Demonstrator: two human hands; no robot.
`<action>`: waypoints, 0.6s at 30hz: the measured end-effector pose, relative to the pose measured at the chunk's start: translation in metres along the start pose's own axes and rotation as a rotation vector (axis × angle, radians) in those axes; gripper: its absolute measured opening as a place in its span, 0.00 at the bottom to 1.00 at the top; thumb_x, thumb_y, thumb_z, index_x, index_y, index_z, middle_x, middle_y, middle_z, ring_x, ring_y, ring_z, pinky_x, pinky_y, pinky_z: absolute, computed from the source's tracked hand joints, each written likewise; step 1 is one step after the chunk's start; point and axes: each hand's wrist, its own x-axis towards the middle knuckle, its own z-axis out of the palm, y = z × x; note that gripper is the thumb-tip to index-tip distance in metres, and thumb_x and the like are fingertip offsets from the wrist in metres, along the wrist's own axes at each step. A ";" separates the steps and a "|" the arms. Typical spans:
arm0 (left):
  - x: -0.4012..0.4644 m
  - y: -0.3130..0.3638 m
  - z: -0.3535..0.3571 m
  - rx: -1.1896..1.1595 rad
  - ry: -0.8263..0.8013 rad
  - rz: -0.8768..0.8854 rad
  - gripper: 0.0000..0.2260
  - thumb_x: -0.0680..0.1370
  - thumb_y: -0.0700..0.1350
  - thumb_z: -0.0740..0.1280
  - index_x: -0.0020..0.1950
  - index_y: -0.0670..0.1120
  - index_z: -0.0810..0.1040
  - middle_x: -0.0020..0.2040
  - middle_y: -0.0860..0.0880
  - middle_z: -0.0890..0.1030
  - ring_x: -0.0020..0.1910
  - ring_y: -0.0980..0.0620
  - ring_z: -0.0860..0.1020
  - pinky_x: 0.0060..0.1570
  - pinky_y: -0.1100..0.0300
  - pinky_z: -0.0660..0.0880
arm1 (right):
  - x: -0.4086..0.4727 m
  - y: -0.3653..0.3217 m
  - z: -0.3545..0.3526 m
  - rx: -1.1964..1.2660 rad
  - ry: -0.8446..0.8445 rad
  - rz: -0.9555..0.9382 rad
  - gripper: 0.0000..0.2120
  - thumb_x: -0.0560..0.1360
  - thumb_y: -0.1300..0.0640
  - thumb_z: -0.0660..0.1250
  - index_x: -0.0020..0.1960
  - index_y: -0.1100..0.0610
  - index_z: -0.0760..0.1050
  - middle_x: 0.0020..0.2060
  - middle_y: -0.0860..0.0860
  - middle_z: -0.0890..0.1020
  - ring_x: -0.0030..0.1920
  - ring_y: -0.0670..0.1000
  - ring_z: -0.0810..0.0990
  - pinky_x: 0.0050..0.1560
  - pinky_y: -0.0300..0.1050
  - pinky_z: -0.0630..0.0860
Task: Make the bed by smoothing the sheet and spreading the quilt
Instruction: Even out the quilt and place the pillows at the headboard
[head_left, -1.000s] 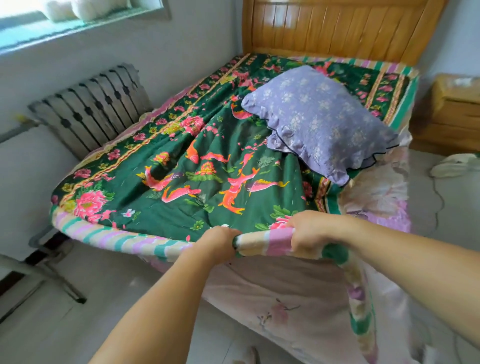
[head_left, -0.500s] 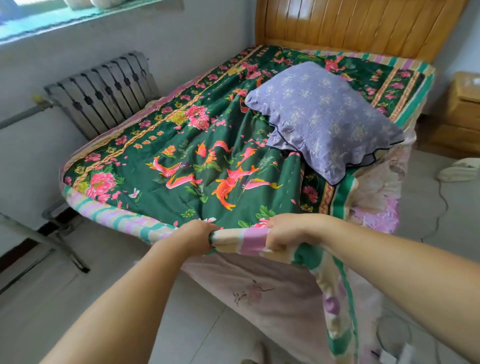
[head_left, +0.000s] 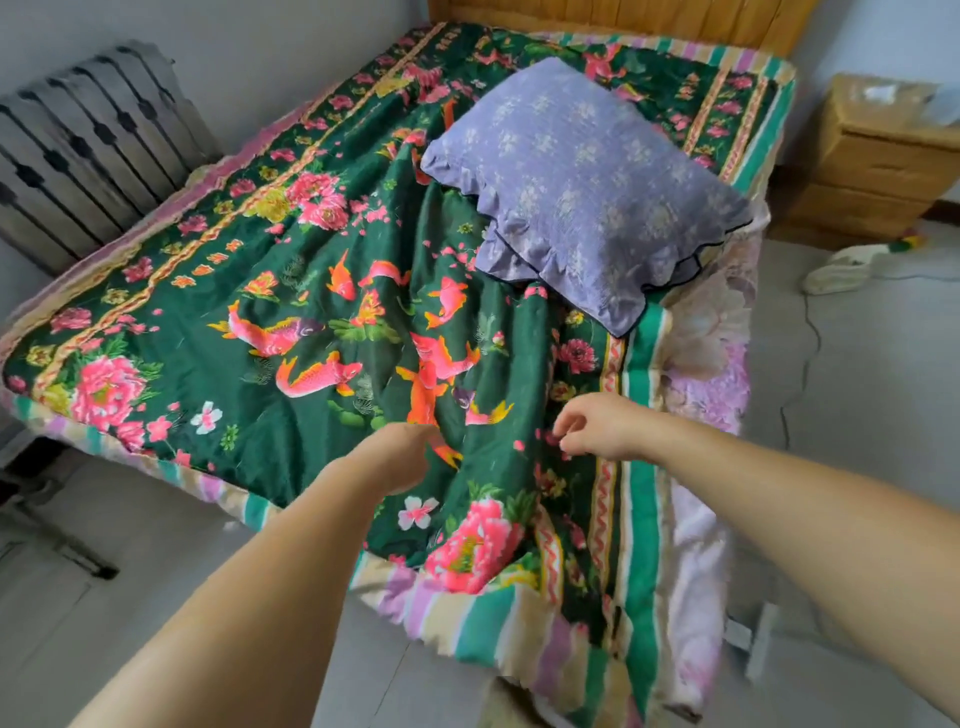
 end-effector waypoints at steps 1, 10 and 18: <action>0.005 0.006 -0.001 -0.005 -0.005 0.015 0.21 0.78 0.36 0.56 0.69 0.51 0.70 0.63 0.44 0.76 0.57 0.45 0.76 0.54 0.55 0.74 | -0.002 0.009 -0.005 -0.026 -0.001 0.024 0.12 0.75 0.57 0.67 0.57 0.56 0.80 0.54 0.52 0.82 0.55 0.52 0.80 0.56 0.42 0.74; 0.047 0.100 0.007 -0.045 -0.105 0.160 0.19 0.80 0.42 0.60 0.71 0.50 0.68 0.65 0.46 0.75 0.61 0.45 0.75 0.58 0.57 0.73 | -0.031 0.108 -0.030 -0.089 -0.031 0.179 0.09 0.75 0.60 0.65 0.52 0.54 0.80 0.50 0.54 0.83 0.50 0.52 0.81 0.52 0.41 0.76; 0.061 0.186 0.017 -0.049 -0.132 0.100 0.19 0.80 0.44 0.60 0.71 0.51 0.66 0.66 0.47 0.74 0.61 0.46 0.75 0.57 0.56 0.73 | -0.032 0.180 -0.059 -0.181 -0.084 0.076 0.14 0.77 0.59 0.62 0.61 0.56 0.77 0.61 0.52 0.78 0.60 0.52 0.76 0.57 0.40 0.71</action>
